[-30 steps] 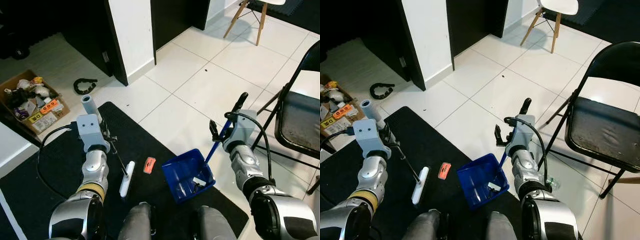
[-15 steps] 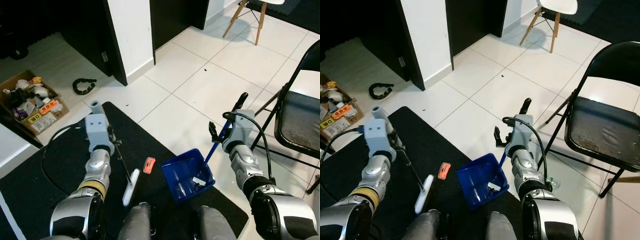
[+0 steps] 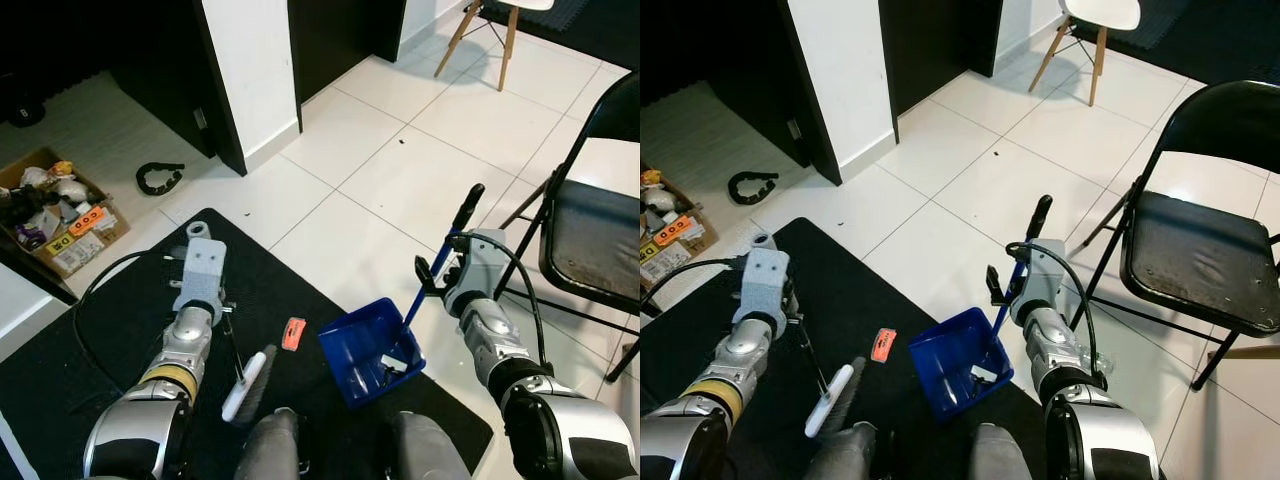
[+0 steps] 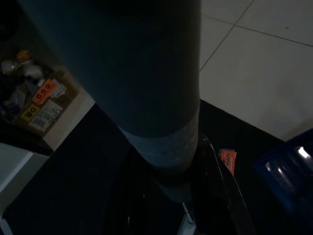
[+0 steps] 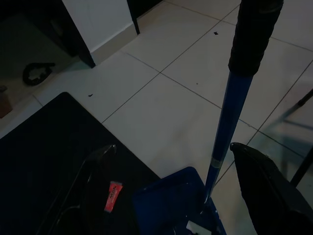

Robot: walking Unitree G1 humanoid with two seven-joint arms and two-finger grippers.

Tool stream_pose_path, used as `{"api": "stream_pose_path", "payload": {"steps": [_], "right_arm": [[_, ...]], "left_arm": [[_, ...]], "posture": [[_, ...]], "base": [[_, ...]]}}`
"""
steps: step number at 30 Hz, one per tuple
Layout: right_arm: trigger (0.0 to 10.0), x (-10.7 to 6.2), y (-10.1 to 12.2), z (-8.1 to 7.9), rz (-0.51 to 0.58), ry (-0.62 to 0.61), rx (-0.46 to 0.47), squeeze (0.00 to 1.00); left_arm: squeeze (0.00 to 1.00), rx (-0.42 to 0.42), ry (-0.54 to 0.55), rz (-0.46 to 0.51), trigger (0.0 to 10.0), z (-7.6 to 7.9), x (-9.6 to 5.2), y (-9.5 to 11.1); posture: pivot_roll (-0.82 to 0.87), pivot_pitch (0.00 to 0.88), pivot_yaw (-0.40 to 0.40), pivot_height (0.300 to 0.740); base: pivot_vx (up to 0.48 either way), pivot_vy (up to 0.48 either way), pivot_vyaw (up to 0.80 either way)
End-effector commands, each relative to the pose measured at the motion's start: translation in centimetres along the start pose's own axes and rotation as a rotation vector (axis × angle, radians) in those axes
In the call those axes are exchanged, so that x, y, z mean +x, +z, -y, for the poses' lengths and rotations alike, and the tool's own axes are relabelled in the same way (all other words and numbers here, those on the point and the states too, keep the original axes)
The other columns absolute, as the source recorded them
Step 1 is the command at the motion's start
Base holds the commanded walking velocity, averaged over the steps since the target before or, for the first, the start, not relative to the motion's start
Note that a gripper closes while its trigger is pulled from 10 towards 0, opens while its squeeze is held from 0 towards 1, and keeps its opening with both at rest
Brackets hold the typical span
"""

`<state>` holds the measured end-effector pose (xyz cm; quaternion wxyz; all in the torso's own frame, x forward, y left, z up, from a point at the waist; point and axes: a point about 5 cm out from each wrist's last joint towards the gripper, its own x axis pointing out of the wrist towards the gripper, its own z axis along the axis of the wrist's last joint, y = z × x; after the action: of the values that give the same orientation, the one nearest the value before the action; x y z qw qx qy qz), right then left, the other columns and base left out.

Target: Sweep floor

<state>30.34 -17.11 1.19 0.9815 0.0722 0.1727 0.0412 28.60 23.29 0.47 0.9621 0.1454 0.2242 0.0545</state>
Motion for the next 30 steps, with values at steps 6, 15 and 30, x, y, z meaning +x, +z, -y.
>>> {"api": "stream_pose_path", "payload": {"steps": [6, 15, 30], "right_arm": [[10.0, -0.19, -0.47, 0.07, -0.022, 0.011, 0.000, 0.00], [10.0, -0.14, -0.24, 0.07, -0.013, 0.025, -0.019, 0.00], [10.0, -0.02, -0.01, -0.01, -0.006, 0.024, -0.009, 0.00]], "left_arm": [[0.00, -0.224, 0.023, 0.000, 10.0, 0.64, -0.83, -1.54], [0.00, -0.352, 0.003, -0.019, 10.0, 0.75, -0.90, -1.87], [0.00, -0.257, -0.032, 0.011, 10.0, 1.16, -0.79, -1.30]], "posture": [[-0.04, 0.032, -0.010, 0.740], [-0.04, 0.049, -0.015, 0.740], [-0.04, 0.061, -0.011, 0.740]], "base": [[0.000, 0.000, 0.00], [0.000, 0.000, 0.00], [0.000, 0.000, 0.00]]}}
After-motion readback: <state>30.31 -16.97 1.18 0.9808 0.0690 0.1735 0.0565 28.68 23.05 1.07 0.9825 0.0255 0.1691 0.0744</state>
